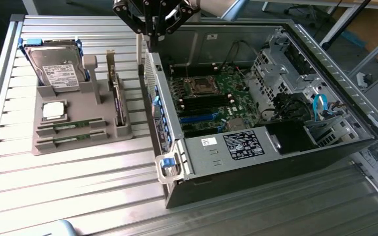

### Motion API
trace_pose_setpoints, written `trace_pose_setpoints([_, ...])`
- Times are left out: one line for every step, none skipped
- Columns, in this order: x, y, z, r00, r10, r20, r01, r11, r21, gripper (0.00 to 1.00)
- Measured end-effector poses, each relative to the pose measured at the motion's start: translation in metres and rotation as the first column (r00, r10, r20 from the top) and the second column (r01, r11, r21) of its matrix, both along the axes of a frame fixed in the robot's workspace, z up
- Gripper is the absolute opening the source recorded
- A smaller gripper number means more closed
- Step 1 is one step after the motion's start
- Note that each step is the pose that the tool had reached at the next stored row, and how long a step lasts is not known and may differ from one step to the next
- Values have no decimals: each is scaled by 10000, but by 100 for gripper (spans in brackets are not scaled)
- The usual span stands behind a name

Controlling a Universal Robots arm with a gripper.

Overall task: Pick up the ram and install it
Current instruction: 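Reach for the ram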

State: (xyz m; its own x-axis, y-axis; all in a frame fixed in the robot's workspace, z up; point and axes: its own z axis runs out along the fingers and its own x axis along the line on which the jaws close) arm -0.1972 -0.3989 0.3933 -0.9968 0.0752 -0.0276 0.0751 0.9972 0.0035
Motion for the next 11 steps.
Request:
trace_pose_setpoints([-7, 0, 0, 10000, 0, 0, 0, 10000, -2, 10])
trace_pose_setpoints([-16, 0, 0, 10000, 0, 0, 0, 10000, -6, 10])
trace_pose_setpoints([-23, 0, 0, 10000, 0, 0, 0, 10000, -9, 10])
trace_pose_setpoints([-30, 0, 0, 10000, 0, 0, 0, 10000, -14, 10])
trace_pose_setpoints([-37, 0, 0, 10000, 0, 0, 0, 10000, -18, 10])
trace_pose_setpoints([-44, 0, 1, 10000, 0, -1, 0, 10000, -22, 10])
trace_pose_setpoints([-51, 0, 0, 10000, 0, 0, 0, 10000, -25, 10])
trace_pose_setpoints([-61, 0, 0, 10000, 0, 0, 0, 10000, -30, 10])
trace_pose_setpoints([-68, 0, 0, 10000, 0, 0, 0, 10000, -35, 10])
trace_pose_setpoints([-76, 0, 0, 10000, 0, 0, 0, 10000, -39, 10])
trace_pose_setpoints([-82, 0, 0, 10000, 0, 0, 0, 10000, -43, 10])
